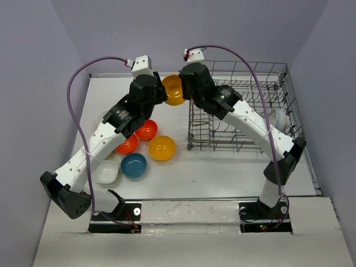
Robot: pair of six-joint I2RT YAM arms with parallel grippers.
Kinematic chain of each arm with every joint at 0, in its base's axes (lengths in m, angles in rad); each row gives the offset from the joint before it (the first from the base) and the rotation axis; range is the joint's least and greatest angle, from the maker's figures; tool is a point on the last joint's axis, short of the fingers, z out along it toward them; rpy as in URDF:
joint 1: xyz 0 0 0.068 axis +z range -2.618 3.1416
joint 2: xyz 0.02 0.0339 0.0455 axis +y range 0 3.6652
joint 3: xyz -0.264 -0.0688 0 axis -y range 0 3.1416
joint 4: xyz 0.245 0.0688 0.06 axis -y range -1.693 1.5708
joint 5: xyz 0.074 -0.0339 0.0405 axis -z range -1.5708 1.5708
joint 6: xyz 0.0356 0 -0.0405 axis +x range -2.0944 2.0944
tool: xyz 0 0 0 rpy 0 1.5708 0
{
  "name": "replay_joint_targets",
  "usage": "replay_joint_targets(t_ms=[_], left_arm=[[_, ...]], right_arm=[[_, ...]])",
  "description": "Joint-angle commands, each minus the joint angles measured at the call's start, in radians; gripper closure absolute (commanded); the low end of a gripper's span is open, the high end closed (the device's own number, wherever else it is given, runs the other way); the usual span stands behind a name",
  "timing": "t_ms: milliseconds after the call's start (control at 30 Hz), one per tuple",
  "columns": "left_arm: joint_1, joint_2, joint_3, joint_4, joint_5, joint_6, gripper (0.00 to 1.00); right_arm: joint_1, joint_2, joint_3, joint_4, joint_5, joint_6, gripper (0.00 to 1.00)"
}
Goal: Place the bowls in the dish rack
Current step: Pass from the left arm to the right
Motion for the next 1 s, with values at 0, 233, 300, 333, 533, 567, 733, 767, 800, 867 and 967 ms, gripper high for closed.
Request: replay_joint_targets(t_ms=[0,233,300,333,533,567,733,767,800,867,967], left_arm=[[-0.010,-0.001,0.062,0.047,-0.024,0.013,0.50],[-0.044,0.005,0.142,-0.002,-0.048,0.033,0.25],[-0.051,-0.027,0.150,-0.030,-0.060,0.041,0.24],[-0.057,-0.044,0.139,-0.035,-0.068,0.047,0.24],[-0.056,-0.208,0.020,-0.076,-0.015,0.063,0.23],[-0.056,-0.234,-0.006,-0.078,-0.007,0.064,0.23],[-0.057,-0.428,-0.186,-0.056,0.056,0.078,0.21],[-0.057,-0.444,-0.207,-0.058,0.065,0.081,0.21],[-0.056,-0.458,-0.224,-0.059,0.071,0.081,0.21],[-0.056,-0.484,-0.270,-0.062,0.088,0.087,0.20],[-0.056,-0.509,-0.332,-0.035,0.111,0.101,0.19]], right_arm=[[0.002,-0.057,0.037,0.030,0.035,-0.004,0.99],[0.002,-0.112,0.007,0.029,0.156,-0.048,0.99],[0.002,-0.132,0.004,0.026,0.237,-0.068,0.99],[0.002,-0.152,0.002,0.020,0.268,-0.093,0.99],[-0.056,-0.218,-0.050,0.018,0.563,-0.212,0.99],[-0.079,-0.238,-0.074,0.018,0.587,-0.223,0.99],[-0.278,-0.299,-0.183,0.105,0.696,-0.346,0.99],[-0.303,-0.322,-0.241,0.140,0.739,-0.382,0.99],[-0.326,-0.327,-0.268,0.183,0.771,-0.463,0.99],[-0.393,-0.333,-0.323,0.254,0.807,-0.517,0.99],[-0.423,-0.333,-0.368,0.308,0.839,-0.585,0.99]])
